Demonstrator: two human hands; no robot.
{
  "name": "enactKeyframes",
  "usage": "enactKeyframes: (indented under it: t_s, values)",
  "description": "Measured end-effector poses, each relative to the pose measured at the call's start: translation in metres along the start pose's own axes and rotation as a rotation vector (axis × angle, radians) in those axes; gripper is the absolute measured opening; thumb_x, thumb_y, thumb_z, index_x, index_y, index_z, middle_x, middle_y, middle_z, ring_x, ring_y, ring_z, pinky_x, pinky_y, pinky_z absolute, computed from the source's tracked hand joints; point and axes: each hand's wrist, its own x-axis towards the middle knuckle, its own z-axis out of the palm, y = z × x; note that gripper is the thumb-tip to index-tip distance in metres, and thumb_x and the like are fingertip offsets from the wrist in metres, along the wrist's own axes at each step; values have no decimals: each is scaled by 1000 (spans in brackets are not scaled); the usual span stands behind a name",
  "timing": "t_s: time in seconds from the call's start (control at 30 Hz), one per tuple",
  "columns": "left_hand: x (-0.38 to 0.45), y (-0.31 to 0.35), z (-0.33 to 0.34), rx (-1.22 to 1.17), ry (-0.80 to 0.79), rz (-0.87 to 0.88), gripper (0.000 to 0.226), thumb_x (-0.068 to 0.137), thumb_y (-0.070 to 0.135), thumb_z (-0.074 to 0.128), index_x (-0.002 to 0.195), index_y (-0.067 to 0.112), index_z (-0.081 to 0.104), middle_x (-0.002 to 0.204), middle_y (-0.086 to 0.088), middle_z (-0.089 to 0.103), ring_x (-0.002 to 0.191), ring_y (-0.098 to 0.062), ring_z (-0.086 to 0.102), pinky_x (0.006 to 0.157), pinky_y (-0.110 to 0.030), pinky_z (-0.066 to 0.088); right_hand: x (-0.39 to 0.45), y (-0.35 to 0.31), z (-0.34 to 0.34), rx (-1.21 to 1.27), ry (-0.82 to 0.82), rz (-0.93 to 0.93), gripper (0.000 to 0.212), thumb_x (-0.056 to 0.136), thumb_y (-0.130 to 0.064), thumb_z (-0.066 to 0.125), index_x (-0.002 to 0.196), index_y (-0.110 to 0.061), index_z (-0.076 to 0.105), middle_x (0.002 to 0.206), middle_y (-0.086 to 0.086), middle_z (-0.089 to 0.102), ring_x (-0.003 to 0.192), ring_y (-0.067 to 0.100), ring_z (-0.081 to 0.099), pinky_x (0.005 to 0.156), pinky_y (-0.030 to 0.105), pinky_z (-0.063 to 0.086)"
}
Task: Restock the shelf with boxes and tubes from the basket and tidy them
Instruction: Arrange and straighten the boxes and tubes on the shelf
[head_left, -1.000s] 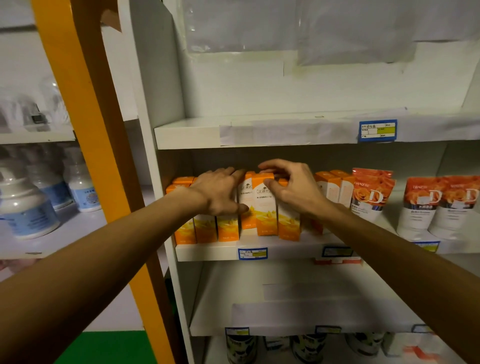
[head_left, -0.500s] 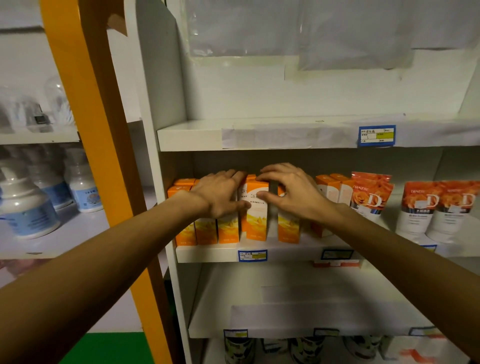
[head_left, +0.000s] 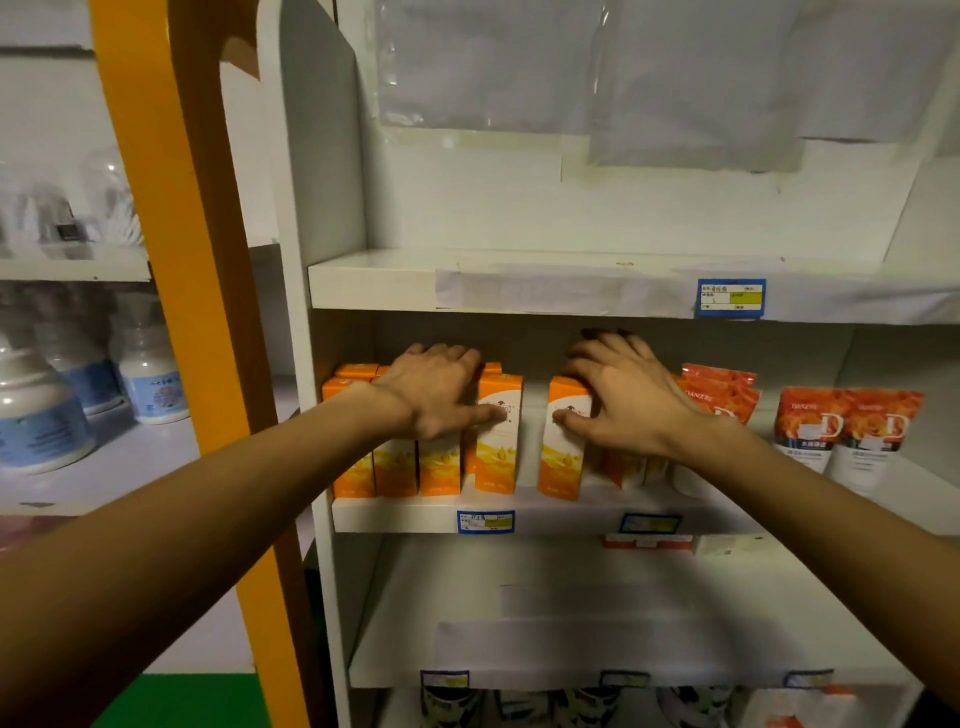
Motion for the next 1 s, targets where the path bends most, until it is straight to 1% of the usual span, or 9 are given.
enactKeyframes:
  t_s: [0.07,0.13,0.23,0.33,0.5,0.7,0.83,0.93,1.0]
  values:
    - [1,3,-1,-3,9,3,82,89,76,40,148,19,36,150,-6,44,136,-27,42,116,-45,26,0,1,0,5,-25,-7,64,87,-63,52,138,-25,53,147,-1,45,145,22,25,121,46,12]
    - [3,6,-2,-10,3,9,84,89,76,39,150,19,33,151,-6,43,137,-27,41,116,-45,26,2,0,-2,20,-31,-18,61,87,-63,53,137,-26,53,146,-2,45,145,21,24,120,45,13]
    - [7,10,-3,-3,-12,33,82,90,75,38,152,22,30,152,-6,42,137,-27,41,116,-46,25,9,-4,-6,49,-41,-20,59,86,-62,56,134,-28,55,142,-4,49,138,20,32,115,42,22]
    - [11,10,-4,3,-10,66,79,91,73,40,152,23,32,148,-6,45,134,-27,43,114,-44,27,17,-9,-11,121,-57,0,55,87,-58,59,133,-30,55,135,-4,54,129,19,40,110,42,29]
    - [13,4,-8,5,10,112,76,92,69,46,152,23,35,148,-6,46,134,-28,44,112,-42,32,28,-16,-8,107,-91,23,55,90,-57,57,137,-29,52,134,-1,56,128,22,45,110,46,30]
    - [15,-2,-11,-113,-2,153,73,88,64,57,145,20,43,135,-5,54,120,-24,54,100,-39,46,38,-24,-3,175,-111,41,53,92,-48,59,139,-27,50,136,2,56,128,24,47,110,48,30]
    - [16,-8,-13,-228,-43,152,71,86,60,65,142,21,46,129,-3,58,114,-22,57,95,-38,51,44,-26,1,282,-102,75,51,94,-43,59,141,-26,49,137,2,56,129,22,49,112,49,32]
    - [19,-10,-13,-297,-60,131,69,84,55,69,140,20,50,126,-1,61,111,-21,60,92,-37,52,45,-28,3,280,-123,71,50,95,-40,58,142,-26,48,139,2,55,130,22,48,112,50,32]
    - [22,-10,-11,-295,-77,114,70,84,54,71,141,21,49,127,-1,61,112,-21,60,92,-37,52,45,-29,4,301,-134,80,50,96,-39,57,143,-25,47,141,2,54,131,23,47,113,50,32]
